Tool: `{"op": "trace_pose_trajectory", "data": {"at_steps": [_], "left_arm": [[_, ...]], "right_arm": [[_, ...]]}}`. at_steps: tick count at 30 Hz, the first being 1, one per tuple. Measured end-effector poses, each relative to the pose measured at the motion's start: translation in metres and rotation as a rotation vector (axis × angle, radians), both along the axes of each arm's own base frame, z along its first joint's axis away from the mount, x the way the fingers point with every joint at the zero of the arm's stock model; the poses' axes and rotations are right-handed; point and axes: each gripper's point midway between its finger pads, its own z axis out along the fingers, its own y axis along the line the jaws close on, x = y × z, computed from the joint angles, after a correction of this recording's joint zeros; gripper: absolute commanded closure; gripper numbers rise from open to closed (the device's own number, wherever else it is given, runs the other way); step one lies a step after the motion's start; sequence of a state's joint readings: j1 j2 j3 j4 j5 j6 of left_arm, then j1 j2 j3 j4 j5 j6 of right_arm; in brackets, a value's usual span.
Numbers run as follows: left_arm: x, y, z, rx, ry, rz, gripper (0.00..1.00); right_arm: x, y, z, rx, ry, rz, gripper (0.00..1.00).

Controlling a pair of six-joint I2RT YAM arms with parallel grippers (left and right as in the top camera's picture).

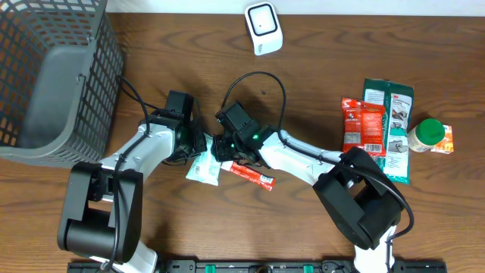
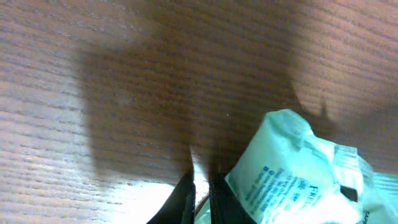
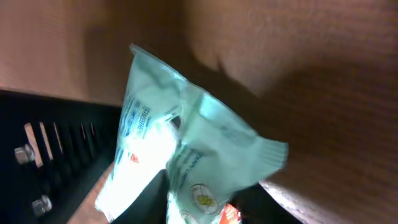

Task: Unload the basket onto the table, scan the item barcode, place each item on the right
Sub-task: 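Bring the left gripper to the wipes pack's left edge and grasp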

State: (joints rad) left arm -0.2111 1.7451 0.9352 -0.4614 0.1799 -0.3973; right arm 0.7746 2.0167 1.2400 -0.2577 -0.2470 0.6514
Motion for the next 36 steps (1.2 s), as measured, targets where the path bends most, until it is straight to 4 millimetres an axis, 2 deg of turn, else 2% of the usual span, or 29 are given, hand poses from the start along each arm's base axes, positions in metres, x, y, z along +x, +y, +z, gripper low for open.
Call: {"op": "trace_pose_trajectory", "data": {"at_steps": [1, 5, 7, 8, 13, 14, 16, 21, 23, 27, 32, 36], "left_arm": [[0.001, 0.001, 0.0, 0.002, -0.004, 0.001, 0.88], [0.005, 0.001, 0.001, 0.005, -0.022, 0.003, 0.88], [0.006, 0.001, 0.001, 0.006, -0.027, 0.004, 0.85], [0.007, 0.002, 0.001, 0.008, -0.028, 0.005, 0.84], [0.009, 0.003, 0.001, 0.014, -0.036, 0.01, 0.83], [0.009, 0.004, 0.001, 0.019, -0.036, 0.011, 0.77], [0.009, 0.005, 0.001, 0.028, -0.039, 0.012, 0.75], [0.007, 0.01, 0.001, 0.034, -0.023, 0.027, 0.72], [0.003, 0.016, 0.001, 0.039, 0.004, 0.042, 0.73], [0.005, 0.02, 0.008, -0.02, 0.02, 0.043, 0.73], [0.014, 0.007, 0.022, -0.18, -0.002, -0.008, 0.78], [0.013, -0.004, 0.029, -0.283, -0.006, -0.048, 0.78]], "right_arm": [[0.002, 0.0, 0.001, 0.003, -0.008, -0.004, 0.86], [0.01, 0.003, 0.004, 0.017, -0.043, -0.019, 0.87], [0.015, 0.005, 0.006, 0.023, -0.073, -0.017, 0.76], [0.017, 0.006, 0.008, 0.026, -0.092, -0.009, 0.74], [0.026, 0.01, 0.014, 0.03, -0.178, 0.044, 0.74], [0.028, 0.011, 0.015, 0.029, -0.191, 0.054, 0.74], [0.03, 0.009, 0.015, 0.025, -0.202, 0.063, 0.73], [0.04, -0.001, 0.017, 0.038, -0.207, 0.078, 0.49], [0.042, -0.002, 0.02, 0.069, -0.2, 0.099, 0.48], [0.041, -0.009, 0.02, 0.108, -0.144, 0.116, 0.5], [0.036, -0.025, 0.013, 0.109, -0.051, 0.103, 0.59], [0.029, -0.029, 0.009, 0.103, -0.012, 0.106, 0.59]]}}
